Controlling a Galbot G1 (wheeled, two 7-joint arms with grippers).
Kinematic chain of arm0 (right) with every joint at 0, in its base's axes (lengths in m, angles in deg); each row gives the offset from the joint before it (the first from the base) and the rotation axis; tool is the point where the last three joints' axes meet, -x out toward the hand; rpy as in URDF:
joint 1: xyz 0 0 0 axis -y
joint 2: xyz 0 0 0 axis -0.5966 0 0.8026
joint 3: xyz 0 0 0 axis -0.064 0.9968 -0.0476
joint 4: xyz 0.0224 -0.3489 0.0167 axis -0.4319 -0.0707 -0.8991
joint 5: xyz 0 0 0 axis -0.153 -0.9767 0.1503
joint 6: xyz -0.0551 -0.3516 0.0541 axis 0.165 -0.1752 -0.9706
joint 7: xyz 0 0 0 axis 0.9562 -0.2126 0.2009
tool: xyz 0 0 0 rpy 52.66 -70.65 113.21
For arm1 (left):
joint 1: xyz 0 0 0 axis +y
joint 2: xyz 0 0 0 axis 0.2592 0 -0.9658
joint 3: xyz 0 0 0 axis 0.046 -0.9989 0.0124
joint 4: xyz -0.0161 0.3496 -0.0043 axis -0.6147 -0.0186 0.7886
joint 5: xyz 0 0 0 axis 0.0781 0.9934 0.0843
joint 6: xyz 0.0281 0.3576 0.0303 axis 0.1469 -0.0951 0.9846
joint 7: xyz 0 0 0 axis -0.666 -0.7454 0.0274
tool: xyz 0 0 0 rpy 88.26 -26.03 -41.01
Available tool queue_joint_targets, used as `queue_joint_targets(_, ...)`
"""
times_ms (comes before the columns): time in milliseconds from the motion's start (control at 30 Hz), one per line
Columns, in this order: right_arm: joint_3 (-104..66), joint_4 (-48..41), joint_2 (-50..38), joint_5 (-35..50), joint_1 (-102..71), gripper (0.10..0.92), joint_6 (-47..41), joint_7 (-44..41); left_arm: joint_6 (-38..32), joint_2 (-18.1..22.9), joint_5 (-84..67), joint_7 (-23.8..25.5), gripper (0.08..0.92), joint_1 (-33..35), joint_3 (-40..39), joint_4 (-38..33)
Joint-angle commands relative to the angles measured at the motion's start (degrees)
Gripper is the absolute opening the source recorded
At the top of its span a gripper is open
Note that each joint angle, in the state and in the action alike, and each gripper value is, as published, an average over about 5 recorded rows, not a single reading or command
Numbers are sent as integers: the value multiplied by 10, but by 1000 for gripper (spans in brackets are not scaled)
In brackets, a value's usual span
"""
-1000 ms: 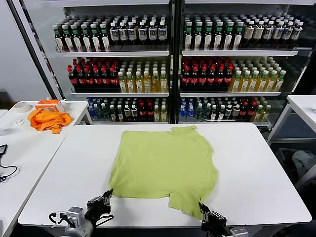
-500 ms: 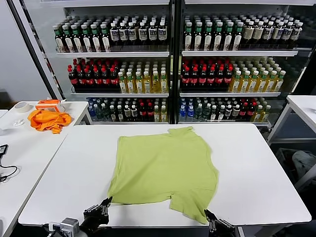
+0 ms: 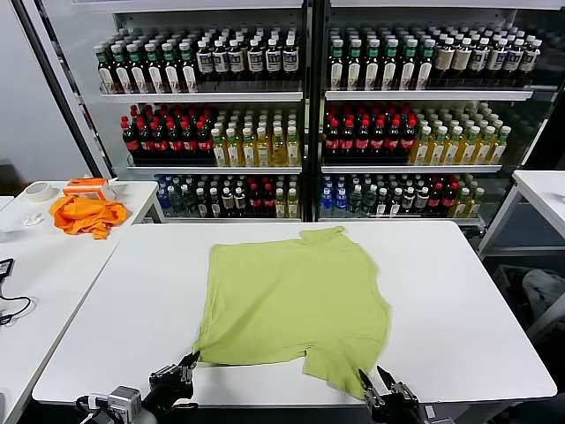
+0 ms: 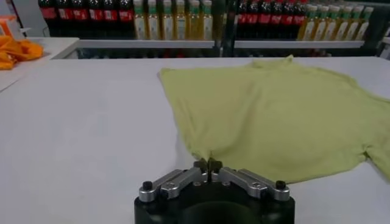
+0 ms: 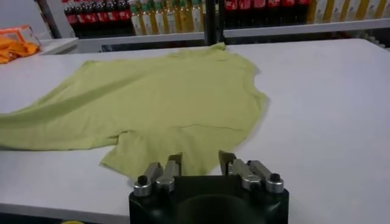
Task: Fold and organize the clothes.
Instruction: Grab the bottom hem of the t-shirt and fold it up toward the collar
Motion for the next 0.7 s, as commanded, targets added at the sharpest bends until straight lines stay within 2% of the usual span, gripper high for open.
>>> queue_joint_targets(33, 40, -41, 10, 17, 52, 710, -16, 15, -2, 0, 0, 1, 82, -5, -1, 6)
queue_joint_targets(67, 41, -41, 11, 23, 52, 718, -16, 15, -2, 0, 0, 2, 82, -6, -2, 6)
queue_joint_targets(167, 44, -40, 14, 33, 52, 675, -16, 15, -2, 3, 0, 3, 82, -8, -3, 8)
queue_joint_targets(700, 39, -43, 16, 17, 51, 209, -20, 25, -5, 7, 2, 8, 82, -15, -8, 14)
